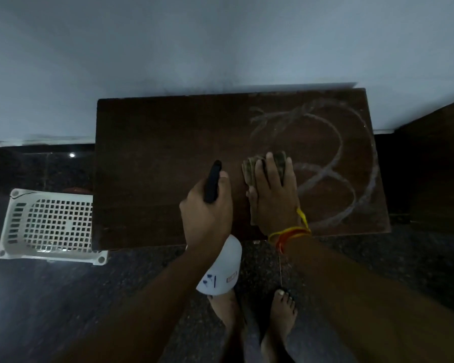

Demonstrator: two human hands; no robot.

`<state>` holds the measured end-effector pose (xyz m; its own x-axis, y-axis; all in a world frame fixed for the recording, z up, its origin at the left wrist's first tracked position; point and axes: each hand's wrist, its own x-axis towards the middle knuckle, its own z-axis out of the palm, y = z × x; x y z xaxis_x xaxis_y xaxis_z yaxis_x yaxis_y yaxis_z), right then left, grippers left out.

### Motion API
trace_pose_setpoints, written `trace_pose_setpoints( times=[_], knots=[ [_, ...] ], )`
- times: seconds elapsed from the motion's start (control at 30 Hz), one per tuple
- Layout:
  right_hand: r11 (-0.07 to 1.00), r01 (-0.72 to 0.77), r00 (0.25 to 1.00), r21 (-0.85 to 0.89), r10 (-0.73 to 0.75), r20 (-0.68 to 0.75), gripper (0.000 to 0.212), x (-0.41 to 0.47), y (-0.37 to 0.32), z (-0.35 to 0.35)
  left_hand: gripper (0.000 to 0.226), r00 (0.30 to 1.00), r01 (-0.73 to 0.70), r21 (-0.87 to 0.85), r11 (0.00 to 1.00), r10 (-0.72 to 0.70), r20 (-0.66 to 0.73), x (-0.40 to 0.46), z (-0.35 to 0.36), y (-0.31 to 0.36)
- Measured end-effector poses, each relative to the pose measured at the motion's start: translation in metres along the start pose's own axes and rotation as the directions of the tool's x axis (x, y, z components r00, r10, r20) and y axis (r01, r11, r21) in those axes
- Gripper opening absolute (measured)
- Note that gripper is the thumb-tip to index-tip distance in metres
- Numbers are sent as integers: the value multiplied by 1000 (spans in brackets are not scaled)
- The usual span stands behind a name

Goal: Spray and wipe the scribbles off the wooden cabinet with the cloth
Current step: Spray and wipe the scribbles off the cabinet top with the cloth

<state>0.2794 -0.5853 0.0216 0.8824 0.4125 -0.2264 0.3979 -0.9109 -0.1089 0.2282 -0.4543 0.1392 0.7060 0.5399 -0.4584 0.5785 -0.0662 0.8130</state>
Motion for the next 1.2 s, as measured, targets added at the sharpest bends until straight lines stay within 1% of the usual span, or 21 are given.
trace_pose_setpoints(
  times=[0.1,0.17,0.23,0.33,0.4,0.47,0.5,0.67,0.77,0.8,0.9,1.0,1.07,1.13,1.2],
  knots=[
    [1000,-13,1000,-10,13,28,63,13,2,-1,31,1000,-9,2,1000,9,-16,3,0,7],
    [999,-32,999,14,31,43,63,-5,-2,4,30,999,-7,3,1000,7,-33,4,0,13],
    [998,-43,999,47,42,26,61,-38,-10,7,30,999,-8,9,1000,8,-34,7,-1,16],
    [999,-17,1000,48,17,8,59,-62,-13,8,30,1000,4,7,1000,-4,-24,11,-1,19],
    [999,13,1000,51,-14,6,58,-52,-9,7,29,1000,6,19,1000,-6,-16,15,0,20],
    [999,43,998,30,-45,54,59,-28,-4,8,30,1000,11,27,1000,-11,-15,19,1,20],
    [999,36,997,13,-37,70,61,-12,-2,8,29,1000,19,32,999,-18,-14,21,2,21],
    [997,-32,998,-63,36,53,67,80,7,-1,28,999,41,17,999,-41,12,26,4,30],
    [998,-33,997,-55,37,62,66,74,6,-4,28,998,53,25,998,-54,38,31,2,37],
    [999,-45,998,-22,46,43,65,61,2,-5,28,997,65,27,998,-66,40,33,2,41],
    [994,-64,995,87,71,-76,62,23,-9,-14,29,996,84,38,996,-85,34,42,2,49],
    [996,-39,991,82,49,-127,59,23,-8,-17,32,995,87,52,995,-89,41,54,3,54],
    [997,-31,993,67,39,-110,58,47,-4,-18,32,994,97,54,994,-100,47,61,3,57],
    [999,-29,998,17,30,-51,61,80,1,-18,32,993,98,61,993,-102,61,65,3,57],
    [998,-55,998,-31,54,-19,63,116,7,-17,32,991,107,53,993,-111,72,67,4,60]
  ],
)
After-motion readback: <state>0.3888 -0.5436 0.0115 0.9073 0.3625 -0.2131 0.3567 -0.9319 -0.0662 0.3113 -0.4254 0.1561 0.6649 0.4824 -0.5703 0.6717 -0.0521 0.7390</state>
